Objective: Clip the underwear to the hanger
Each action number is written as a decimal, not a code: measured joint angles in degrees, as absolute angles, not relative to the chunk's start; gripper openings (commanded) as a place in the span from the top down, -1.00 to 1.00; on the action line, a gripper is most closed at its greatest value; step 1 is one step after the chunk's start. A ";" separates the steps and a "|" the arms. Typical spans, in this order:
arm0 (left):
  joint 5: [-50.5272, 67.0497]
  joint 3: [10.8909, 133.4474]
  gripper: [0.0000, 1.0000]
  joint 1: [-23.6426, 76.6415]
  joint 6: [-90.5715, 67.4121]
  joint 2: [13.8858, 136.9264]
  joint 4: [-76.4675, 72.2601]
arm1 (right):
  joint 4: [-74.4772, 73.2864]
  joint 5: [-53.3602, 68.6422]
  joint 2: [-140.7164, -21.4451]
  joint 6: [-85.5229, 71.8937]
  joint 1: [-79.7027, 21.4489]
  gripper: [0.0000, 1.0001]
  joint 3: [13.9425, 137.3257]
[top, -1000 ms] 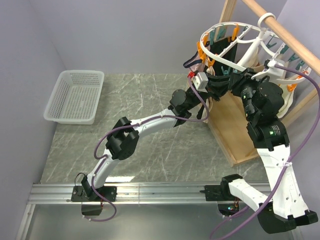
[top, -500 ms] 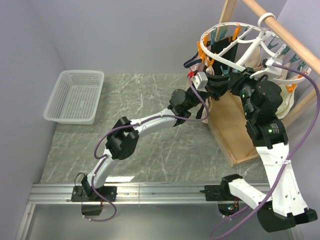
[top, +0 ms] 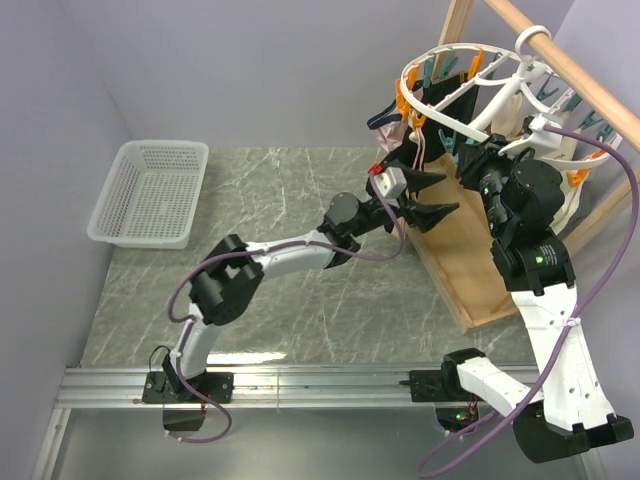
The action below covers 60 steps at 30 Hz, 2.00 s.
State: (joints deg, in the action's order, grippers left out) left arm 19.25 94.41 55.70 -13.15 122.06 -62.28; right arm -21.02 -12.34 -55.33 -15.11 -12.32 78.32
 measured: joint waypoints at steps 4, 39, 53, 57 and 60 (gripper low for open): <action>21.89 83.13 -0.42 54.50 -12.58 113.34 -62.04 | -20.99 -12.34 -55.33 -15.11 -12.16 1.00 78.32; 24.03 108.16 0.09 52.86 -7.20 122.13 -52.27 | -17.32 -3.11 -53.39 -14.70 -10.07 1.00 75.42; 22.81 110.32 0.99 53.89 -9.43 123.94 -53.15 | -16.86 -2.59 -53.19 -13.85 -9.69 0.41 75.11; 22.63 110.37 0.99 54.11 -9.54 124.20 -53.52 | -14.81 -2.31 -51.24 -14.06 -9.74 -0.17 72.25; 22.72 110.37 0.99 54.26 -9.54 124.57 -53.28 | -11.55 -2.83 -47.37 -14.63 -9.72 -0.33 67.00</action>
State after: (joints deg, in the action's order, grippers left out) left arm 22.72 110.37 54.26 -9.54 124.57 -53.28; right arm -11.55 -2.83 -47.37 -14.63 -9.72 67.00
